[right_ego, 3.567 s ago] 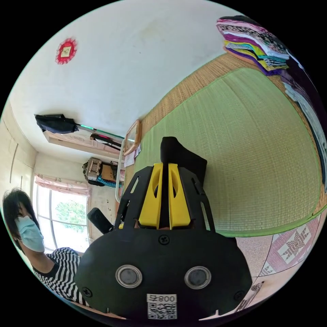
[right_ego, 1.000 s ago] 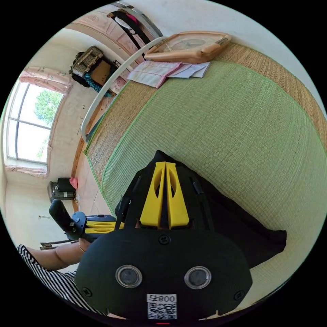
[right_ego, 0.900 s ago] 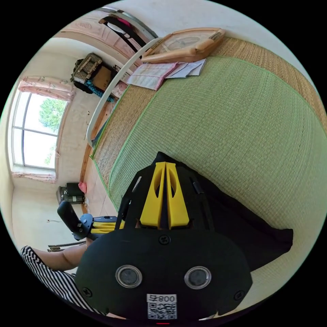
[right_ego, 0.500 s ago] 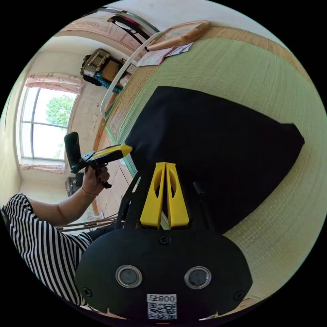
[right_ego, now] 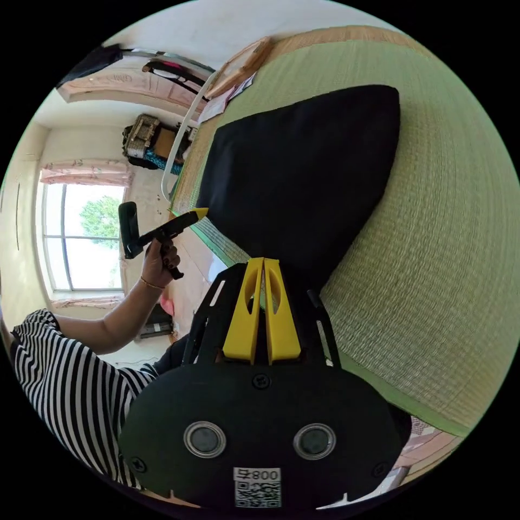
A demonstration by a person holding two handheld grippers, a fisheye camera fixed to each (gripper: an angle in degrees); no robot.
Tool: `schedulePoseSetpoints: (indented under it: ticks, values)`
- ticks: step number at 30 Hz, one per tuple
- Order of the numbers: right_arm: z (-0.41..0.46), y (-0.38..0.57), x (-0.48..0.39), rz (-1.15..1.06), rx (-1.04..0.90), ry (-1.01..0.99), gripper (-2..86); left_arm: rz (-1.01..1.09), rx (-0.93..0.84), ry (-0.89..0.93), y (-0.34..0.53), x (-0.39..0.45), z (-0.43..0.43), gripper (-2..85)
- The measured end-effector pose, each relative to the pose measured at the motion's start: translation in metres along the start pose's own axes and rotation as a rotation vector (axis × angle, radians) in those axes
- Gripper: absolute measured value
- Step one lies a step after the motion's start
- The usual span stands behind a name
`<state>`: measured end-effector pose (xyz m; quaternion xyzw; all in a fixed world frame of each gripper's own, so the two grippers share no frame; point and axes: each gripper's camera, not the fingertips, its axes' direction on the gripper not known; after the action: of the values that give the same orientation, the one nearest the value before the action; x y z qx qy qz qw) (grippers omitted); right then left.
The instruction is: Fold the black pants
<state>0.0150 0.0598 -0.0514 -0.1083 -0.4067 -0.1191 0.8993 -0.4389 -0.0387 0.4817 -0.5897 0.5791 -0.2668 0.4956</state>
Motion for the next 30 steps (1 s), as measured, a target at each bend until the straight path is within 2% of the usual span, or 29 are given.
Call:
schedulePoseSetpoints:
  ticks: [5,10,17,19,23,30]
  values:
    - [-0.024,0.011,0.019,-0.017,0.083,0.019,0.0,0.069,0.008,0.103,-0.004,0.028,0.006,0.1]
    - [-0.063,-0.025,0.064,0.026,0.205,0.067,0.0,0.243,-0.158,0.157,-0.021,0.072,0.052,0.1]
    - [-0.078,-0.086,0.123,0.127,0.229,0.142,0.0,0.255,-0.268,0.164,-0.039,0.078,0.092,0.3]
    - [-0.07,-0.095,0.151,0.173,0.181,0.105,0.0,0.238,-0.274,0.197,-0.044,0.071,0.096,0.4]
    - [-0.074,-0.087,0.177,0.191,0.226,0.013,0.1,0.245,-0.315,0.209,-0.047,0.066,0.101,0.6]
    - [-0.072,-0.023,0.201,0.085,0.13,-0.137,0.9,0.153,-0.33,0.398,-0.055,0.047,0.116,4.2]
